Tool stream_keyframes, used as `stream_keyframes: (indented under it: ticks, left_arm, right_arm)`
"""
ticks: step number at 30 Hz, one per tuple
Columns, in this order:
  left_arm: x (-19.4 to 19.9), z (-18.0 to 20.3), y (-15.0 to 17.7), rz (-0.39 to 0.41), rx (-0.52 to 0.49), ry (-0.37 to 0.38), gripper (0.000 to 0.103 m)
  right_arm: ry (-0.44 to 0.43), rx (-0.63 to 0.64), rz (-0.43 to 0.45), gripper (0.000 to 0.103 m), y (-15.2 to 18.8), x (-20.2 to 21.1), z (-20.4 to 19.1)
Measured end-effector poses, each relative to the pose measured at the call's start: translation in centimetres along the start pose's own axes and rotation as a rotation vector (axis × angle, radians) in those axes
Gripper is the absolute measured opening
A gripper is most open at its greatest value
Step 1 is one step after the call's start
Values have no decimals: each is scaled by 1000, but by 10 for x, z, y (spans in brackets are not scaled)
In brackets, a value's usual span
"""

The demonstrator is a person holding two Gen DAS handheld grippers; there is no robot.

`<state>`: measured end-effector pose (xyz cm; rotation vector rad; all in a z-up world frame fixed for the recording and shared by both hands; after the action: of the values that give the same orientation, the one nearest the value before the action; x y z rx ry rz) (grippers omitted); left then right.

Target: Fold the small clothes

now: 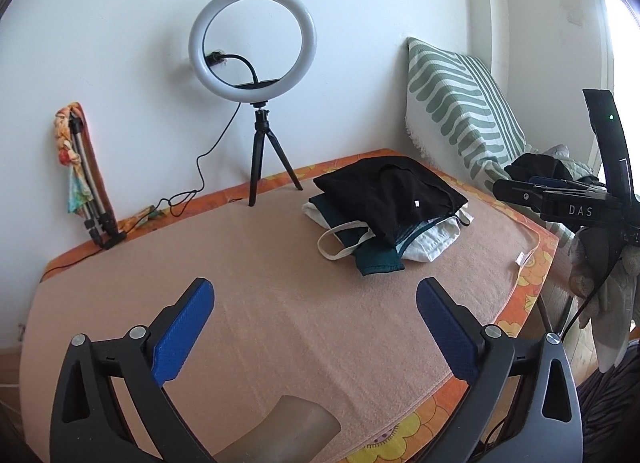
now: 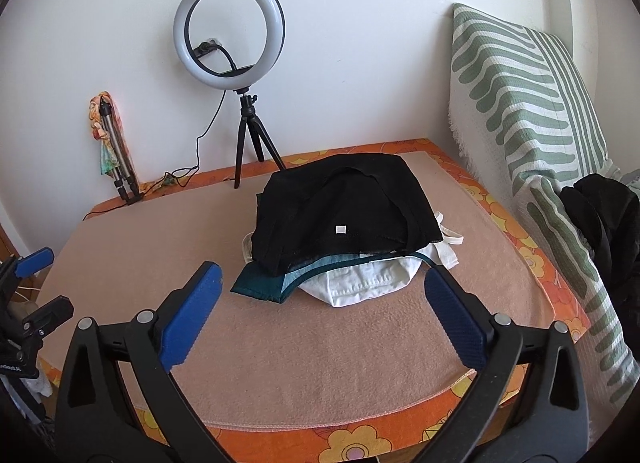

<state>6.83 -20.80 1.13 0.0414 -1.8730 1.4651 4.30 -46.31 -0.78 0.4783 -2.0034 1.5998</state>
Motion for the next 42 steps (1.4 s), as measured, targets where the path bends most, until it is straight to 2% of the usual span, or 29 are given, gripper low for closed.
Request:
stream_keyframes:
  ticks: [10,13,17,27,42]
  left_arm:
    - [-12,-4,22,-33,5,3,101]
    - [-18,-8,27,-46,9,-5,101]
    - [-25,-10,34,-59,7,-19,101]
    - [-35,-12,40,-79,1,-44,101]
    - [-33,-17,38,-82,16,-41,101]
  right_arm:
    - [95,-125,86,103,24,-2,-10]
    - [102,-137,80,103,30,-5,-12]
    - [123,-112,93,103,32,-9,-16]
    - [113,-31,102,103,33,-16,-37]
    - [108,-44,98,103,33,-20,-39]
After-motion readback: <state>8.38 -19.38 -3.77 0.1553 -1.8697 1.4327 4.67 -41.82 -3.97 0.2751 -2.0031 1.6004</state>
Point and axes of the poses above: each gripper's, at about its wrist camera, not at the fingertips, and x roughly against the way its jaws point, z to its right, y to its underside, the point moved 3 cm from there along -x, roughly the way its jaws point, and after that the axes turned 3 degrees about -y, right-handed, at the moved point
